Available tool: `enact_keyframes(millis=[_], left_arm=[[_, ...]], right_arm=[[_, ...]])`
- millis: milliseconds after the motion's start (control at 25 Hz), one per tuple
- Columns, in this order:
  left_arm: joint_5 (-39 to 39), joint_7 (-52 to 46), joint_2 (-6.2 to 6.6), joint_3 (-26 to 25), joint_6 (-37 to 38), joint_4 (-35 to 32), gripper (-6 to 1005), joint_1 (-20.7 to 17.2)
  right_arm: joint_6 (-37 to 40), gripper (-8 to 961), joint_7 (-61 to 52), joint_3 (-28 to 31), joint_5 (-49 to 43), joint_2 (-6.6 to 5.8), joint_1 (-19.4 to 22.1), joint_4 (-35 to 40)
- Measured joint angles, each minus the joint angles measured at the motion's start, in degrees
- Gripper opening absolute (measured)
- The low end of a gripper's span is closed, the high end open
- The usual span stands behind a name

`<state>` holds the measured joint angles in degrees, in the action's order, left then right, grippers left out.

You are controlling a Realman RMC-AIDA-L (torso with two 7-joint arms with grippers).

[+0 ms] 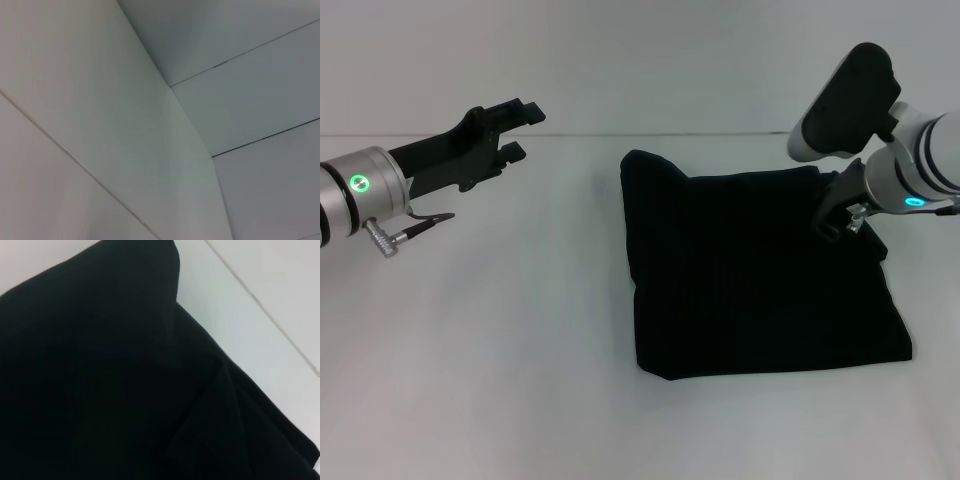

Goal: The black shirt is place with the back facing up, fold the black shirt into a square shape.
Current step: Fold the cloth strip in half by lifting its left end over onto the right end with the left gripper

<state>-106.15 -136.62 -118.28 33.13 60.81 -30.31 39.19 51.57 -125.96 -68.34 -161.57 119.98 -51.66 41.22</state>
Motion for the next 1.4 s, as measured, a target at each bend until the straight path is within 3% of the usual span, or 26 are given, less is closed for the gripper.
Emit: enact_keyframes(millis=[320, 840, 1080, 1400], left_arm=[[0.13, 0.09, 0.04, 0.01, 0.01, 0.17, 694, 0.01], [0.19, 0.13, 0.19, 0.01, -0.25, 0.16, 694, 0.43], [0.19, 0.13, 0.16, 0.01, -0.27, 0.16, 694, 0.42], [0.19, 0.13, 0.15, 0.01, -0.20, 0.16, 694, 0.31]], right_arm=[[-2.63, 499, -1.80, -3.34, -0.18, 0.06, -0.29, -0.95], [-2.89, 233, -2.59, -4.44, 0.14, 0.08, 0.26, -1.11], [-3.49, 20, -5.72, -4.14, -0.41, -0.08, 0.76, 0.42], [-2.98, 15, -14.36, -4.05, -6.20, -0.19, 4.85, 10.05]])
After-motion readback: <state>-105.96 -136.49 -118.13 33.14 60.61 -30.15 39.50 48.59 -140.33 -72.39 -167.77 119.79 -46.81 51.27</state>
